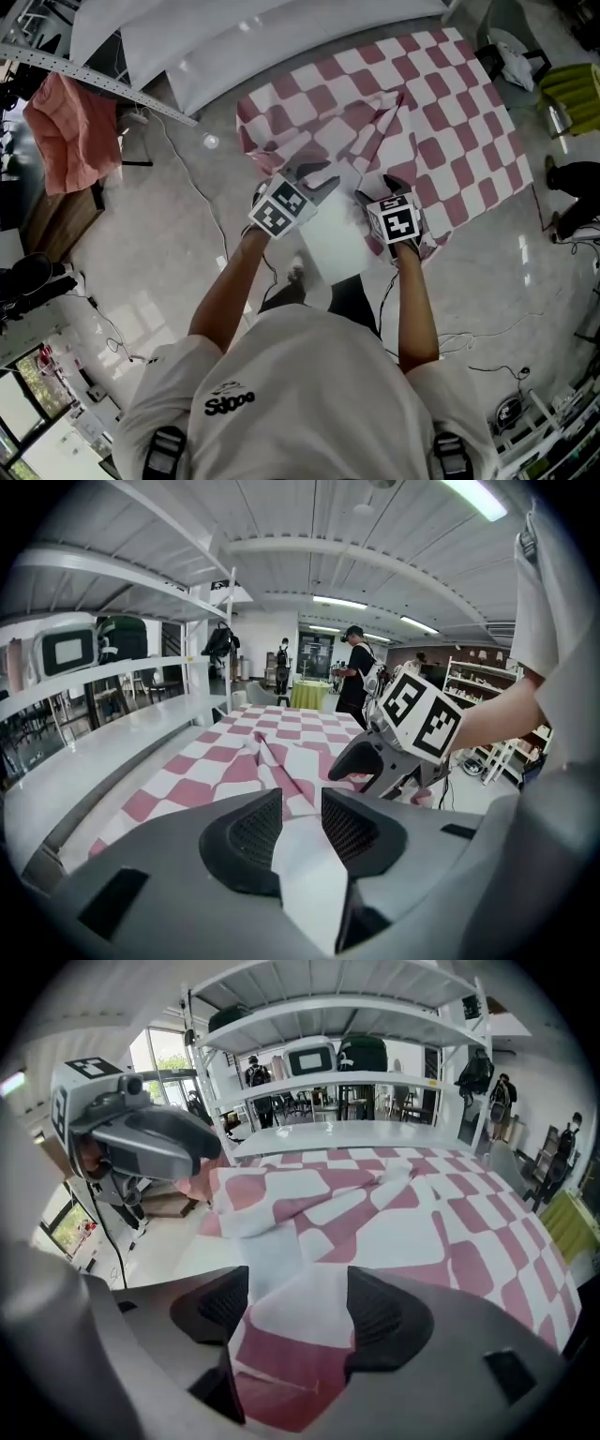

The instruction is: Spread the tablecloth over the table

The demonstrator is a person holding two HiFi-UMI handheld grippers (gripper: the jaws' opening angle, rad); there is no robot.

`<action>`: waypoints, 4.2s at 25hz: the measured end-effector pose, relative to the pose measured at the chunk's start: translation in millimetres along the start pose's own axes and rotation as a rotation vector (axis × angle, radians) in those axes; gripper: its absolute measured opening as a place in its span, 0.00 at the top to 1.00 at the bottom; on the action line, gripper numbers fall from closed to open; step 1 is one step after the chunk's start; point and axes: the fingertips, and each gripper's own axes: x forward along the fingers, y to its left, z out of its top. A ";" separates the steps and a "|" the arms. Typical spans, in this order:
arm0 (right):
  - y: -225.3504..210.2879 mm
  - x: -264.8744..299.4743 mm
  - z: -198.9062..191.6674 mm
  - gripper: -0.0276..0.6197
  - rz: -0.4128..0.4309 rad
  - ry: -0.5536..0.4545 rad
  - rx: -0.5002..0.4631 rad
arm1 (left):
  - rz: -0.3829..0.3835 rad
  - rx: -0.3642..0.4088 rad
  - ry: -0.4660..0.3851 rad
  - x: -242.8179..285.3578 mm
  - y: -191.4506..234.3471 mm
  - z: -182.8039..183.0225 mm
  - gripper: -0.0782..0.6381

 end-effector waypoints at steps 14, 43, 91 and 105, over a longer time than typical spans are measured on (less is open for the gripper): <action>-31.8 37.2 -22.5 0.76 0.102 0.071 0.074 | -0.033 -0.039 0.081 85.2 16.3 -5.4 0.68; -106.0 -86.1 18.8 0.88 0.195 -0.276 0.305 | -0.146 -0.048 0.013 107.4 6.7 22.1 0.85; 164.5 -271.6 -99.5 0.89 0.036 -0.349 0.043 | -0.054 -0.183 -0.258 -191.6 -247.9 -54.9 0.85; 210.0 -284.3 -202.9 0.89 0.086 -0.289 -0.068 | 0.053 -0.233 -0.211 -207.5 -388.3 -131.1 0.85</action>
